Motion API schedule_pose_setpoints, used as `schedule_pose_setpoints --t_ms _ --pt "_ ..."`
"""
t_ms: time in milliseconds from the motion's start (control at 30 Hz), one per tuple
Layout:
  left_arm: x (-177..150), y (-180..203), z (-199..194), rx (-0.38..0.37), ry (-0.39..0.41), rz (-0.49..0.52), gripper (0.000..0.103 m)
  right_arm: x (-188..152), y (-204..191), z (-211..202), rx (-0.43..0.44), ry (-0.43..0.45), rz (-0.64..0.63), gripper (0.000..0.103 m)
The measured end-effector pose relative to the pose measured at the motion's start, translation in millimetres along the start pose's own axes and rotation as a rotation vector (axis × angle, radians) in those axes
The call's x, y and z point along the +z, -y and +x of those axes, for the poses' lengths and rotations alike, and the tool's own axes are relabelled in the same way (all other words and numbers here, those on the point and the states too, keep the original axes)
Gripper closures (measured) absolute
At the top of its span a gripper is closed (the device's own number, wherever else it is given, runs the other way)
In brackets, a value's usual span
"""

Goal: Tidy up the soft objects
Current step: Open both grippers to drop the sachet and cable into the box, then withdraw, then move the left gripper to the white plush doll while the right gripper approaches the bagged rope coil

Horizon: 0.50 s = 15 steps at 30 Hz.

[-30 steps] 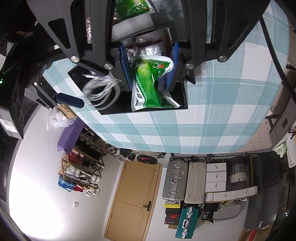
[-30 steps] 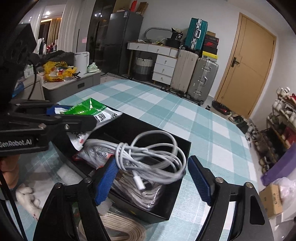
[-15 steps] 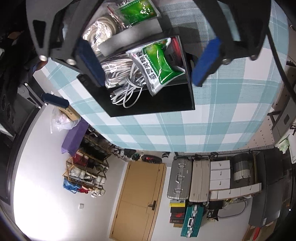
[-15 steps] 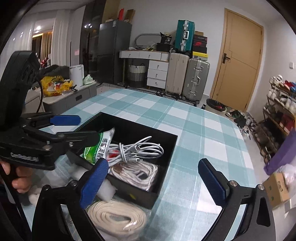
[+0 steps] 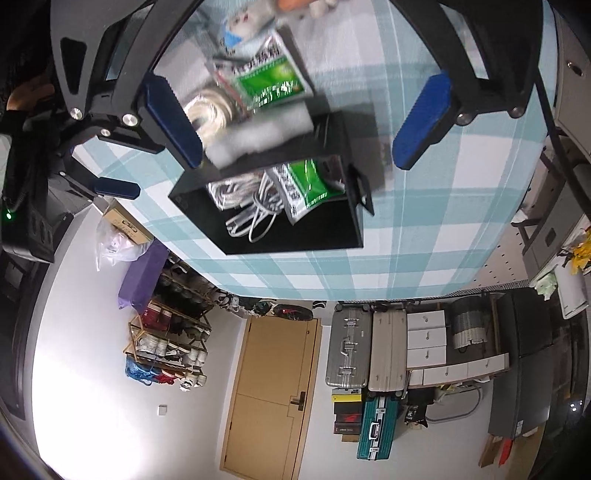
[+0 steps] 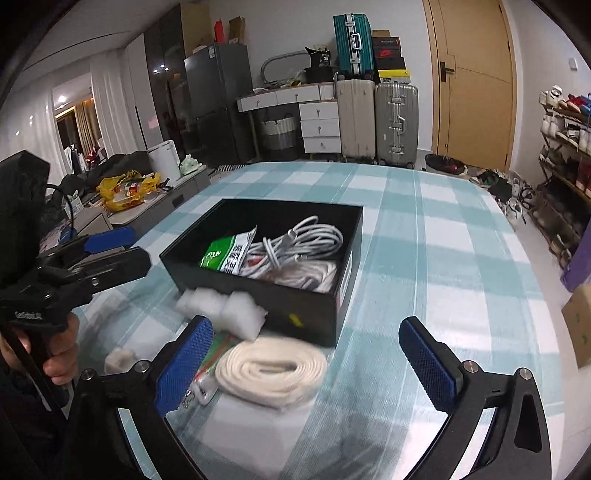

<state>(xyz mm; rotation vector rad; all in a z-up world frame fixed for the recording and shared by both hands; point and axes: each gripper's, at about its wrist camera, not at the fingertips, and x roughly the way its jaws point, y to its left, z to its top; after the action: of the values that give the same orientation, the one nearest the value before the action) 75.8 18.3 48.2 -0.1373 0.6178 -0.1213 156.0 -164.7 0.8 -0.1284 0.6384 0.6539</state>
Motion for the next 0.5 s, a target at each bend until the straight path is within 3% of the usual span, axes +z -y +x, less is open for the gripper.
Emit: schedule_pose_setpoints --t_ms 500 --pt "-42.1 11.7 -14.9 0.04 -0.054 0.026 0.0 -11.0 3.0 4.3 0.005 -0.004 -0.001 0.001"
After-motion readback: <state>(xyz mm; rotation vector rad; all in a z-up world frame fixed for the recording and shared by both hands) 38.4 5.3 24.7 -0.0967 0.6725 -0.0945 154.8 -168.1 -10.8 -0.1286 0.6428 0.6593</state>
